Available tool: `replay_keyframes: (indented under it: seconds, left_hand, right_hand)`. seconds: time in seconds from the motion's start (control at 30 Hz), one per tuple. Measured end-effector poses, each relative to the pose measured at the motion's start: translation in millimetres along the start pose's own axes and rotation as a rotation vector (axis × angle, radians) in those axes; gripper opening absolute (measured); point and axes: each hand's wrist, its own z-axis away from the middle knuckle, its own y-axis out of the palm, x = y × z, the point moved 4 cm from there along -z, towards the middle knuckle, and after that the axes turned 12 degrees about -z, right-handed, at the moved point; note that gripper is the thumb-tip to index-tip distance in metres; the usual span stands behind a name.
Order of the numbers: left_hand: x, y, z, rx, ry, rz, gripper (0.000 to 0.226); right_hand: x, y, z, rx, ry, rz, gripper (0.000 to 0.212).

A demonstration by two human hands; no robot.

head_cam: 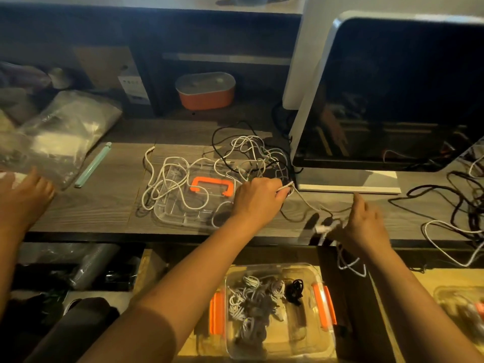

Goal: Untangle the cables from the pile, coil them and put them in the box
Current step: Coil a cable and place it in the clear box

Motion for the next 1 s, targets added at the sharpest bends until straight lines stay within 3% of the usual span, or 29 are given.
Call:
replay_keyframes:
  seconds: [0.1,0.17,0.27,0.4,0.5,0.53,0.63,0.7,0.77,0.87,0.93,1.0]
  left_hand:
    - [-18,-3,1,-0.019,0.008,0.015,0.034]
    - [-32,-3,3,-0.014,0.031,0.063,0.031]
    - [-52,-2,10,0.021,0.083,0.176,0.026]
    - [-64,11,24,0.192,0.063,0.325,0.023]
    - [-53,24,35,0.305,-0.043,0.343,0.026]
    - [-50,26,39,0.317,-0.081,0.356,0.026]
    - [-46,27,45,0.34,-0.077,0.366,0.028]
    - [-48,26,48,0.355,-0.019,0.342,0.031]
    - [-45,23,49,0.343,0.007,0.311,0.032]
    - [-27,19,49,0.338,-0.027,0.177,0.02]
    - [-15,19,49,0.355,-0.025,0.021,0.022]
    - [-5,23,50,0.429,-0.054,0.12,0.026]
  right_hand:
    - [2,2,2,0.187,-0.063,0.136,0.116]
    - [12,5,4,0.227,-0.15,0.088,0.114]
    - [24,5,7,0.096,-0.331,-0.067,0.085]
    - [18,2,6,0.007,-0.468,-0.162,0.032]
    - [12,-7,8,-0.033,-0.485,-0.295,0.016]
    - [11,-12,7,-0.058,-0.475,-0.33,0.018]
    - [19,-16,10,-0.049,-0.567,-0.191,0.063]
    - [29,-9,15,-0.012,-0.707,-0.093,0.071]
    - [35,-3,16,-0.026,-0.775,-0.054,0.052]
    - [38,-5,12,-0.026,-0.692,-0.075,0.015]
    - [40,-6,10,-0.023,-0.696,-0.049,0.007]
    - [45,-3,12,0.042,-0.699,-0.088,0.008]
